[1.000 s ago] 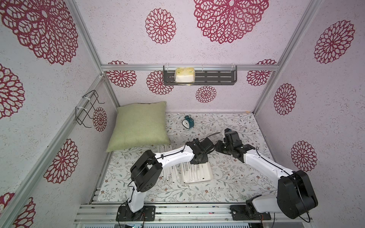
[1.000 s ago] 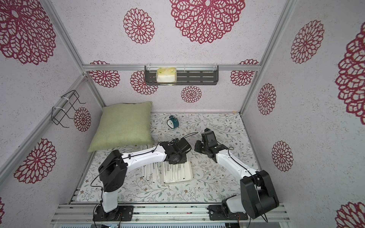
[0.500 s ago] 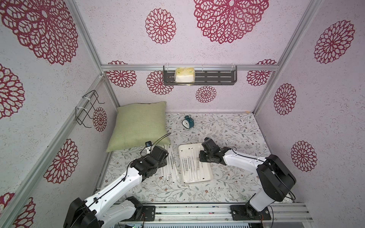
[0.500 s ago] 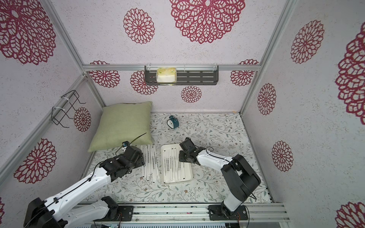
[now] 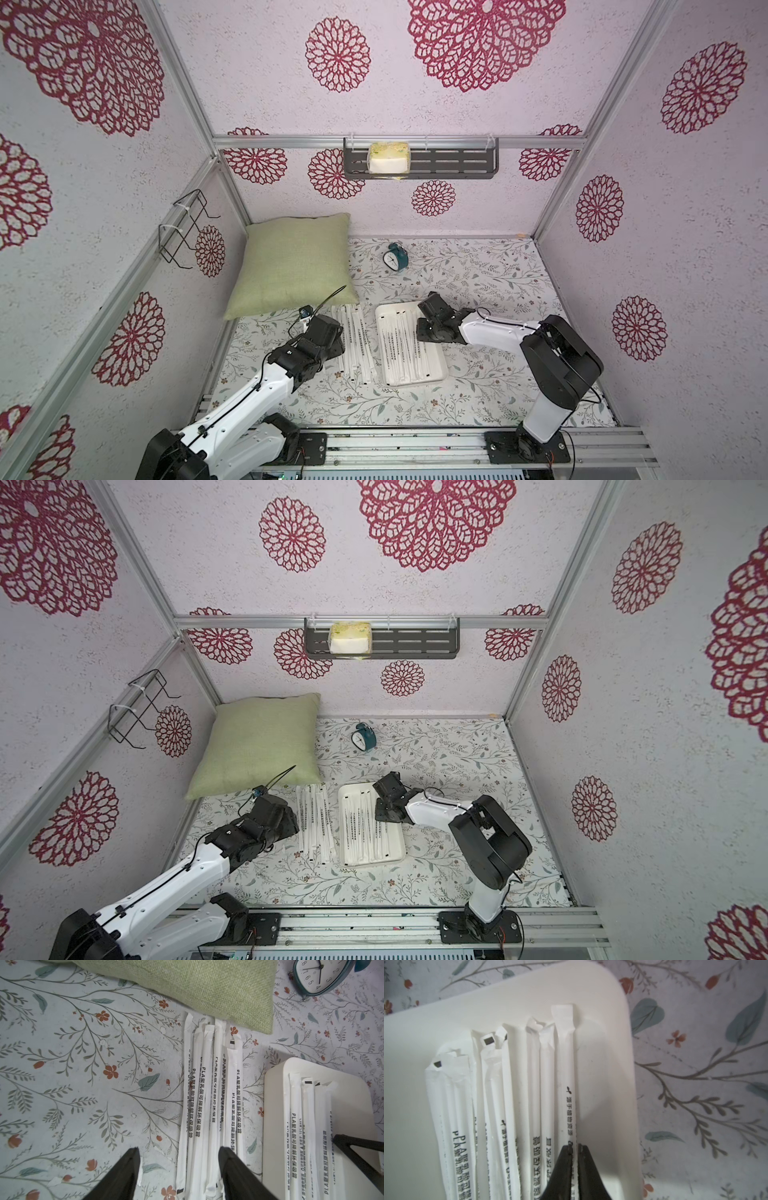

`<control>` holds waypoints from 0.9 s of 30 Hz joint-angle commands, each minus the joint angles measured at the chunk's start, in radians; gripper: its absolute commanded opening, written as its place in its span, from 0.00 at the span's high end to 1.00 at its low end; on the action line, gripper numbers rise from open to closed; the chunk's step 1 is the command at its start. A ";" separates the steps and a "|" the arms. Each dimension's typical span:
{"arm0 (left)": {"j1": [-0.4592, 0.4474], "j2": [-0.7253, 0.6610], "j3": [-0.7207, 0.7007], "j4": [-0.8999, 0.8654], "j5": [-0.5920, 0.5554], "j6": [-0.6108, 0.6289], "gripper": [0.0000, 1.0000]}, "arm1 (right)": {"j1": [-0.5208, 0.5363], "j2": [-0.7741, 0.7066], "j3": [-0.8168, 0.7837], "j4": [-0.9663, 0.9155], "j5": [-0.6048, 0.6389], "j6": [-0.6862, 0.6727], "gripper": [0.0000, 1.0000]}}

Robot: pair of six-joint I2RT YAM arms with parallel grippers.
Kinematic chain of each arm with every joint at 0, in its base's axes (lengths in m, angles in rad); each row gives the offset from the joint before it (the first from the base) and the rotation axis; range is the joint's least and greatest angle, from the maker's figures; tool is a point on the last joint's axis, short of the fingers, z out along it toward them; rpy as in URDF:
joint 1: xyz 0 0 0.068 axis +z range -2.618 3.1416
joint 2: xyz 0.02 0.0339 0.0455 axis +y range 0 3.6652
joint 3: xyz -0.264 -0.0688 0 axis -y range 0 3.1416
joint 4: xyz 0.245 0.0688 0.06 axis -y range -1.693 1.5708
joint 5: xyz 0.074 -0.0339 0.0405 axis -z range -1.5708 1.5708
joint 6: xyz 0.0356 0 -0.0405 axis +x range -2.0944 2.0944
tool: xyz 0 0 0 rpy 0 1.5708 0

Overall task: Put the straws into the storage box
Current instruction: Place the straw in the storage box, then pick up the straw from the center of the board.

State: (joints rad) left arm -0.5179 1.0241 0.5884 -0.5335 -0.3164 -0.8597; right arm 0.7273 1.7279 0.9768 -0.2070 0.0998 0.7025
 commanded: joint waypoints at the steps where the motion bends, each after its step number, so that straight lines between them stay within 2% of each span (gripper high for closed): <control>1: 0.026 0.018 0.015 0.041 0.044 0.017 0.38 | 0.008 0.008 0.029 -0.009 -0.008 0.015 0.88; 7: 0.096 0.031 -0.001 0.028 0.096 0.041 0.45 | 0.007 -0.010 0.059 -0.041 -0.015 0.013 0.89; 10: 0.139 0.046 0.003 0.038 0.147 0.075 0.47 | 0.006 -0.063 0.095 -0.081 -0.004 0.004 0.85; 17: 0.221 0.233 0.063 0.094 0.277 0.156 0.60 | 0.001 -0.126 0.097 -0.087 0.006 -0.010 0.81; 27: 0.234 0.387 0.106 0.183 0.367 0.180 0.69 | 0.003 -0.152 0.031 -0.032 -0.014 0.028 0.81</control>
State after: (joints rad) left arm -0.2867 1.3838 0.6857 -0.4011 0.0051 -0.6983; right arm 0.7300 1.6039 1.0000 -0.2497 0.0826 0.7162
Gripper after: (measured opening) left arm 0.318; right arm 0.192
